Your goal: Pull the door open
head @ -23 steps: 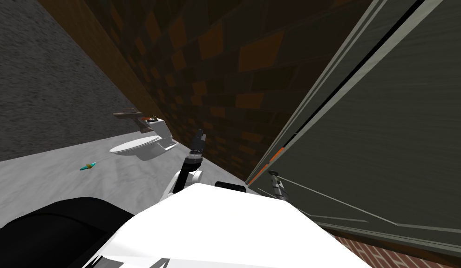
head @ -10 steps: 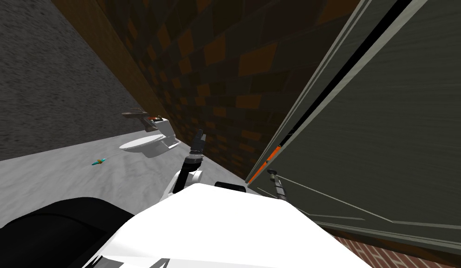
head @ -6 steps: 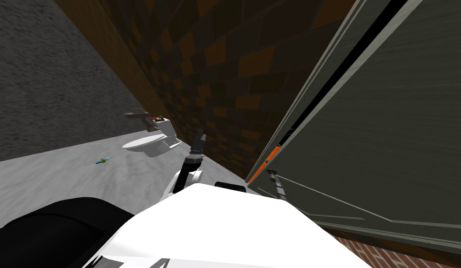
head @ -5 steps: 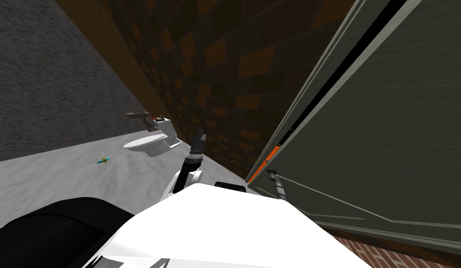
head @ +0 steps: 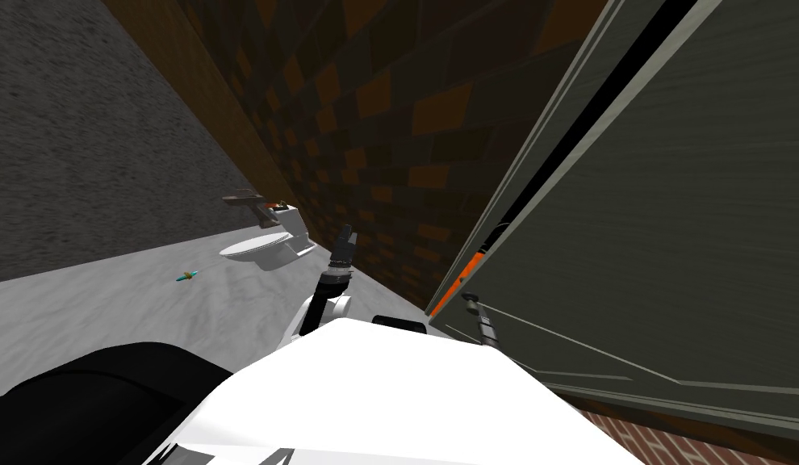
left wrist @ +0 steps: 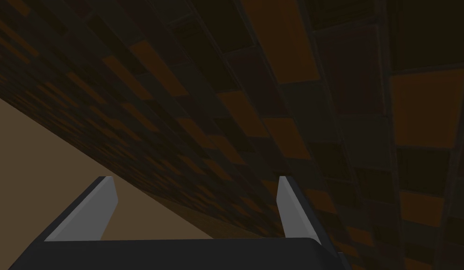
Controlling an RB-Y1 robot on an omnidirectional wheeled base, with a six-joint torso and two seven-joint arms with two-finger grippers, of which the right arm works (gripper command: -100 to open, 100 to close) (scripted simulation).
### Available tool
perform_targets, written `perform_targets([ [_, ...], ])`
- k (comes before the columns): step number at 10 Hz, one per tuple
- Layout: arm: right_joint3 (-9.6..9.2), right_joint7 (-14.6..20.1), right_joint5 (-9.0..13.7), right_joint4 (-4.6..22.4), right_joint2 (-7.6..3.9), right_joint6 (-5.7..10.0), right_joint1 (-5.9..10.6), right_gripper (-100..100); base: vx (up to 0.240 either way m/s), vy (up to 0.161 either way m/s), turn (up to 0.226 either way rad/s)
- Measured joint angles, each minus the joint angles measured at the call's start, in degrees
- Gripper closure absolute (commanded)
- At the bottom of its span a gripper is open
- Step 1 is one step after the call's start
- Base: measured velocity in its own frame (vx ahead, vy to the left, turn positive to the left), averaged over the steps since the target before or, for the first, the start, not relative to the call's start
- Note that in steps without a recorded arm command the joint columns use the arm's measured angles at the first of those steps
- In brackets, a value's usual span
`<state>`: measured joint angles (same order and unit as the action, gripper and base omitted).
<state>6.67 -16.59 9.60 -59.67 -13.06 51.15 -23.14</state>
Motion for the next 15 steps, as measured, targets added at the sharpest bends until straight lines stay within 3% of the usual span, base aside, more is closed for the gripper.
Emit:
perform_targets([
  [9,-1.37,11.00,2.38,0.19,-0.85,-0.06,-0.03,100,-0.022,-0.005,0.020],
  [15,-2.37,19.25,4.21,1.23,-1.75,-0.36,0.95,100,-0.027,-0.003,0.021],
])
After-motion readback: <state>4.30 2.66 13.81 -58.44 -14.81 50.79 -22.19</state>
